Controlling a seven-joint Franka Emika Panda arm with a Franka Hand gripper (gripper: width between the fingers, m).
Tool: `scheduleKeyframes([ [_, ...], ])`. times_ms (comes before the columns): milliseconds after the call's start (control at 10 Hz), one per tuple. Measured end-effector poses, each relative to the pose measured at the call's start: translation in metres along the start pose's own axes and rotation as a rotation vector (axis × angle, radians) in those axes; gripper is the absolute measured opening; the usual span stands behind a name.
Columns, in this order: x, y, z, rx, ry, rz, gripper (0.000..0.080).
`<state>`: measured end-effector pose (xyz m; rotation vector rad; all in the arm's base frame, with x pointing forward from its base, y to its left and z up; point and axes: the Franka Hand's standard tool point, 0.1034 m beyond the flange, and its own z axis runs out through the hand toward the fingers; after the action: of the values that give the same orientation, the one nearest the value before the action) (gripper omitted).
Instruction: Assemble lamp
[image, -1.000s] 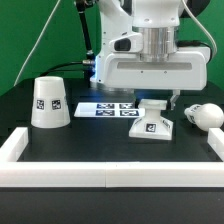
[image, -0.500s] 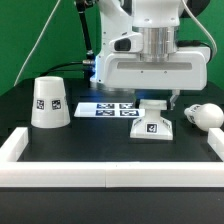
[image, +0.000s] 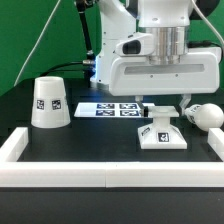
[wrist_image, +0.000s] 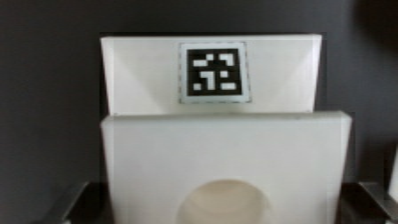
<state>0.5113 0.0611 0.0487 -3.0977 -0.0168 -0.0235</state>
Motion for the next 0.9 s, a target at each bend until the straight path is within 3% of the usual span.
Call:
scheduleKeyframes([
  [400, 0.046, -0.02, 0.001, 0.013, 0.057, -0.043, 0.0534],
  [900, 0.083, -0.038, 0.002, 0.024, 0.123, -0.073, 0.0534],
])
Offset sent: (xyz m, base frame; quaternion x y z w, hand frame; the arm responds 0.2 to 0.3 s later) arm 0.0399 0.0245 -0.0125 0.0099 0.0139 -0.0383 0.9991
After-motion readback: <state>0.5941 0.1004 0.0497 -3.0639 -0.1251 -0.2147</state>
